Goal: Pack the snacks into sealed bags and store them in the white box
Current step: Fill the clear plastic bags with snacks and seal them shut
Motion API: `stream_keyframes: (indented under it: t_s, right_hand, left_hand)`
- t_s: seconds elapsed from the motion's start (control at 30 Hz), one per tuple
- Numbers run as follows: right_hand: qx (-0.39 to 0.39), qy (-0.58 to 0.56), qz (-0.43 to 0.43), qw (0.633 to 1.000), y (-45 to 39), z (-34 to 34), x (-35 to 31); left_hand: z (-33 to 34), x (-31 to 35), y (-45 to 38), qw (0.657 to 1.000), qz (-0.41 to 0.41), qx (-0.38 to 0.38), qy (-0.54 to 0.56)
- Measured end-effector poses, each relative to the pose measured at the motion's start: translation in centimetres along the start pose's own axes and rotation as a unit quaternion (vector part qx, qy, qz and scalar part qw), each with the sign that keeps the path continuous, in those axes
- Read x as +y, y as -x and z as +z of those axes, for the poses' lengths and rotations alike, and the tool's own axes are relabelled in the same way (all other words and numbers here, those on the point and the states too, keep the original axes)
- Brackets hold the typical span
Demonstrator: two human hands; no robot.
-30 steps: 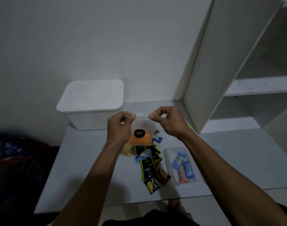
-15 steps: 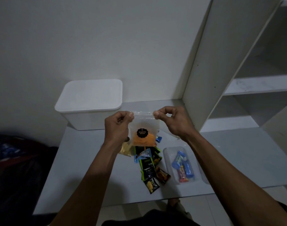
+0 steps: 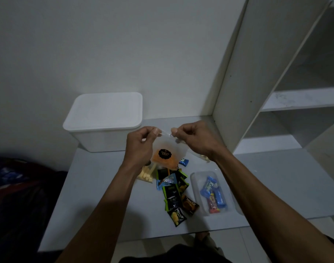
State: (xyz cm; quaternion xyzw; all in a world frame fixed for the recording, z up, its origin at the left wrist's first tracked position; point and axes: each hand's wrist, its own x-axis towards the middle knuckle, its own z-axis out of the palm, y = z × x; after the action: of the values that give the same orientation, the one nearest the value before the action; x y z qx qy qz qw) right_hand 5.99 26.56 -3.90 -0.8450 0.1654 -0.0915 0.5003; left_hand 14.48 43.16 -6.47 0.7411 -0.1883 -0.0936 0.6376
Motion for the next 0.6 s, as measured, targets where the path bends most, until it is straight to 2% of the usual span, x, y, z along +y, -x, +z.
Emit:
stream_keyframes:
  t_s: [0.2, 0.37, 0.5, 0.6]
  right_hand:
    - [-0.026, 0.039, -0.031, 0.998, -0.1, 1.2, -0.9]
    - [0.011, 0.053, -0.014, 0.998, -0.4, 2.5, -0.8]
    - [0.075, 0.017, -0.003, 0.997, -0.4, 3.8, -0.4]
    - [0.074, 0.015, -0.012, 0.997, -0.3, 4.6, -0.5]
  left_hand:
    - [0.0, 0.0, 0.0, 1.0, -0.004, 0.015, -0.007]
    - [-0.2, 0.1, 0.0, 0.999, -0.025, 0.033, -0.003]
    - [0.2, 0.6, 0.3, 0.991, -0.066, 0.115, -0.014]
    - [1.0, 1.7, 1.1, 0.989, -0.109, 0.097, -0.018]
